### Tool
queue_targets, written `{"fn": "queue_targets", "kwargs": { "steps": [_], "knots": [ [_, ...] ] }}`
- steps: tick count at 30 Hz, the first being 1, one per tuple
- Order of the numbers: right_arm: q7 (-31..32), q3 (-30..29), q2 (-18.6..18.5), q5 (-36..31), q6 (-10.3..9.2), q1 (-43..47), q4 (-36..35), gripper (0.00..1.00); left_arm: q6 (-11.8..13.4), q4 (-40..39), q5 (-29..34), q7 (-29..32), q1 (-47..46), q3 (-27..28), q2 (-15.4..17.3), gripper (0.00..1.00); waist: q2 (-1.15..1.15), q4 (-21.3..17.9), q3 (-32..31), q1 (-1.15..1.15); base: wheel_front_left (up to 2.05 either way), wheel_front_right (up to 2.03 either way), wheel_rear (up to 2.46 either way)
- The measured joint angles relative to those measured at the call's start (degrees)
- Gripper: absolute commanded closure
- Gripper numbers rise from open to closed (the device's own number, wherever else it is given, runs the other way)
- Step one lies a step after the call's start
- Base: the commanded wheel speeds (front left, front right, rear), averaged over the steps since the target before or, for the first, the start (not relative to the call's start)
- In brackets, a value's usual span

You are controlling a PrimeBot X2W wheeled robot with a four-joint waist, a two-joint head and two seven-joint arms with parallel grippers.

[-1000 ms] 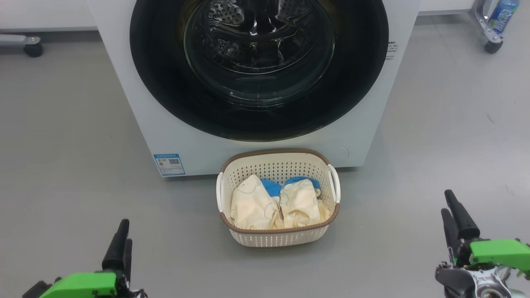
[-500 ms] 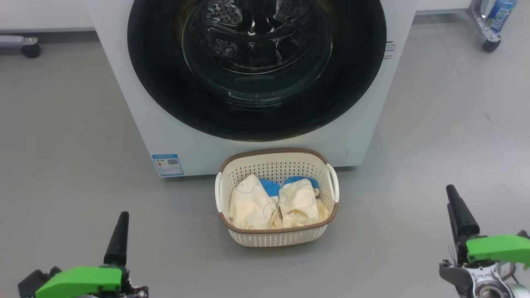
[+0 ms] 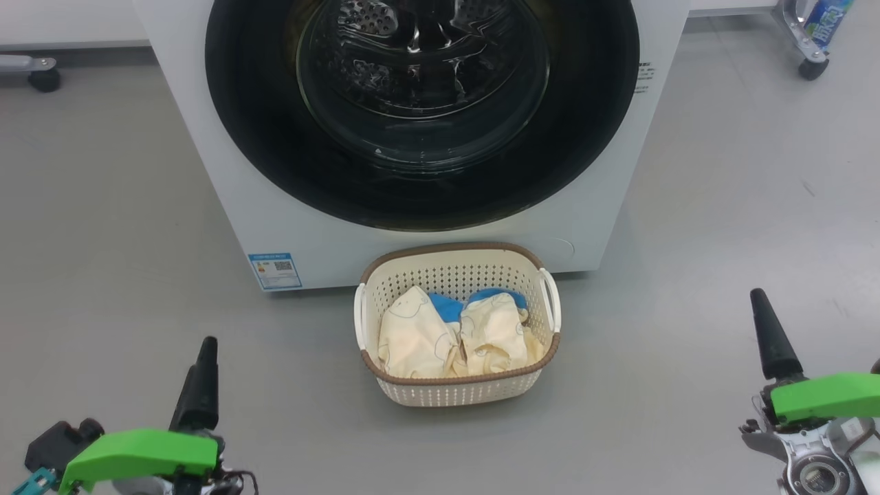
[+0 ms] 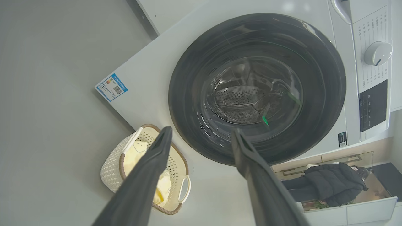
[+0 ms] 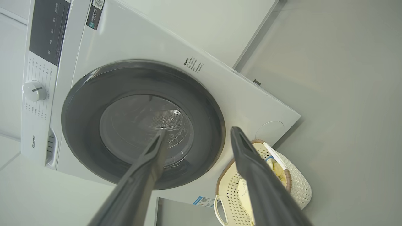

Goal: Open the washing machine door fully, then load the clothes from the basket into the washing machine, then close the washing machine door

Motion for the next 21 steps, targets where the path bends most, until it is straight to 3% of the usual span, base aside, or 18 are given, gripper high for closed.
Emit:
{"fn": "queue_targets", "kwargs": {
  "steps": [21],
  "knots": [
    [-3.37, 3.33, -2.85, -16.17, 0.0, -0.85, 0.22, 0.0, -0.01, 0.71, 18.02, -3.21, -0.65, -1.66, 2.0, 0.0, 0.0, -0.16, -0.67, 0.0, 0.0, 0.0, 0.0]
  ]
}}
